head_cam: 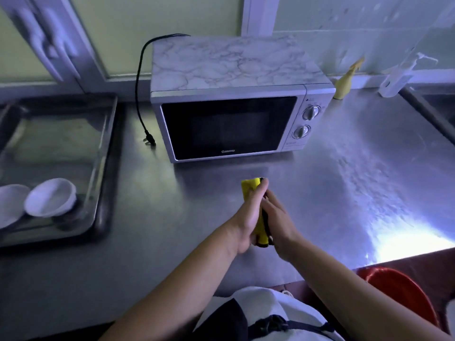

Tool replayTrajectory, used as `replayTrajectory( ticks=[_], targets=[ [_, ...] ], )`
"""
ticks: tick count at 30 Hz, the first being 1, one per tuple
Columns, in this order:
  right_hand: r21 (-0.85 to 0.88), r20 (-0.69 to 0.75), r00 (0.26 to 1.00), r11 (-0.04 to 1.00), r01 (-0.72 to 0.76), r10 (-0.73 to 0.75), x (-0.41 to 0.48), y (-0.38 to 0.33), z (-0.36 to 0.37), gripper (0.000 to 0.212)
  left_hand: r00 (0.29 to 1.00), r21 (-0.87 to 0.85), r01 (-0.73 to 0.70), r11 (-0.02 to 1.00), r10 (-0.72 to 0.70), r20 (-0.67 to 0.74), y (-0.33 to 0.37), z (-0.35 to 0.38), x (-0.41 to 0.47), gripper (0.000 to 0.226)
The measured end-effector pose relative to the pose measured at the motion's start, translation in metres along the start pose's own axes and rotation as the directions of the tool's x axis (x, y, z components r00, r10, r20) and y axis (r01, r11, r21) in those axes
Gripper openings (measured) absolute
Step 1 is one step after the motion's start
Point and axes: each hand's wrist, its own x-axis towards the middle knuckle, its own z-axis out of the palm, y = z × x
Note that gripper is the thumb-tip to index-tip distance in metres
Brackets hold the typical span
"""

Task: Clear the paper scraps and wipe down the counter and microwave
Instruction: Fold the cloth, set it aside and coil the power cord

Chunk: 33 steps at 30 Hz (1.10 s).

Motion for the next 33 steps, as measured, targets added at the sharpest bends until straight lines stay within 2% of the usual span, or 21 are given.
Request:
replayTrajectory(
  ticks=[1,3,6,8,10,11,12,14,16,18,19,22,25,27,29,31,33],
  targets=[
    [0.019,0.008,1.000,1.000,0.011,-0.011,0.002,0.000,0.004,0.019,1.000,-0.054,-0.010,0.999,0.010,0.013,0.001,-0.011,-0.003,0.054],
    [0.038,0.010,1.000,0.999,0.006,-0.006,0.012,0.004,0.004,0.027,0.998,-0.124,-0.039,0.991,0.043,0.034,0.002,-0.032,-0.016,0.048],
    [0.007,-0.061,0.998,1.000,-0.011,0.012,0.021,0.014,0.006,0.026,1.000,-0.075,-0.014,0.997,0.016,0.022,-0.007,-0.053,-0.037,0.047],
    [0.044,-0.053,0.997,0.998,-0.050,0.052,0.027,0.016,0.009,0.027,0.993,0.001,-0.066,0.998,0.065,-0.096,-0.019,-0.065,-0.037,0.040],
    [0.114,-0.007,0.995,0.989,-0.098,0.100,0.035,0.012,0.008,0.030,0.934,0.101,-0.114,0.988,0.142,-0.327,-0.028,-0.078,-0.037,0.037],
    [0.162,0.025,0.992,0.979,-0.122,0.120,0.037,0.008,0.006,0.030,0.895,0.129,-0.117,0.985,0.161,-0.416,-0.031,-0.082,-0.038,0.048],
    [0.222,0.068,0.990,0.965,-0.139,0.127,0.040,0.004,0.003,0.029,0.885,0.124,-0.107,0.987,0.151,-0.441,-0.035,-0.085,-0.039,0.062],
    [0.339,0.147,0.982,0.927,-0.159,0.114,0.044,-0.003,-0.005,0.030,0.927,0.057,-0.129,0.990,0.141,-0.348,-0.041,-0.085,-0.038,0.074],
    [0.409,0.171,0.982,0.900,-0.149,0.085,0.044,-0.010,-0.017,0.035,0.961,-0.058,-0.178,0.982,0.161,-0.223,-0.044,-0.081,-0.031,0.051],
    [0.419,0.118,0.990,0.900,-0.120,0.077,0.044,-0.015,-0.032,0.042,0.953,-0.130,-0.250,0.960,0.221,-0.206,-0.043,-0.073,-0.022,0.020],
    [0.417,0.072,0.993,0.901,-0.115,0.093,0.043,-0.017,-0.041,0.045,0.946,-0.124,-0.270,0.955,0.239,-0.220,-0.043,-0.069,-0.016,0.011],
    [0.458,-0.015,0.990,0.881,-0.118,0.140,0.034,-0.018,-0.074,0.039,0.941,-0.087,-0.278,0.957,0.253,-0.226,-0.037,-0.053,0.002,0.006],
    [0.495,-0.073,0.987,0.865,-0.087,0.141,0.019,-0.016,-0.119,0.021,0.956,-0.086,-0.257,0.963,0.240,-0.170,-0.028,-0.030,0.026,0.015],
    [0.444,-0.105,0.985,0.893,-0.077,0.138,0.011,-0.016,-0.139,0.010,0.956,-0.082,-0.253,0.964,0.236,-0.177,-0.022,-0.023,0.038,0.023],
    [0.410,-0.177,0.976,0.911,-0.047,0.130,0.007,-0.014,-0.171,0.020,0.967,-0.058,-0.231,0.971,0.223,-0.120,-0.016,-0.004,0.056,0.030],
    [0.412,-0.262,0.956,0.911,-0.013,0.132,0.005,-0.013,-0.198,0.019,0.975,-0.013,-0.220,0.975,0.219,-0.044,-0.012,0.017,0.074,0.042],
    [0.409,-0.321,0.938,0.913,0.013,0.131,0.007,-0.015,-0.228,0.035,0.978,0.026,-0.208,0.978,0.207,0.034,-0.006,0.041,0.093,0.058]
  ],
)
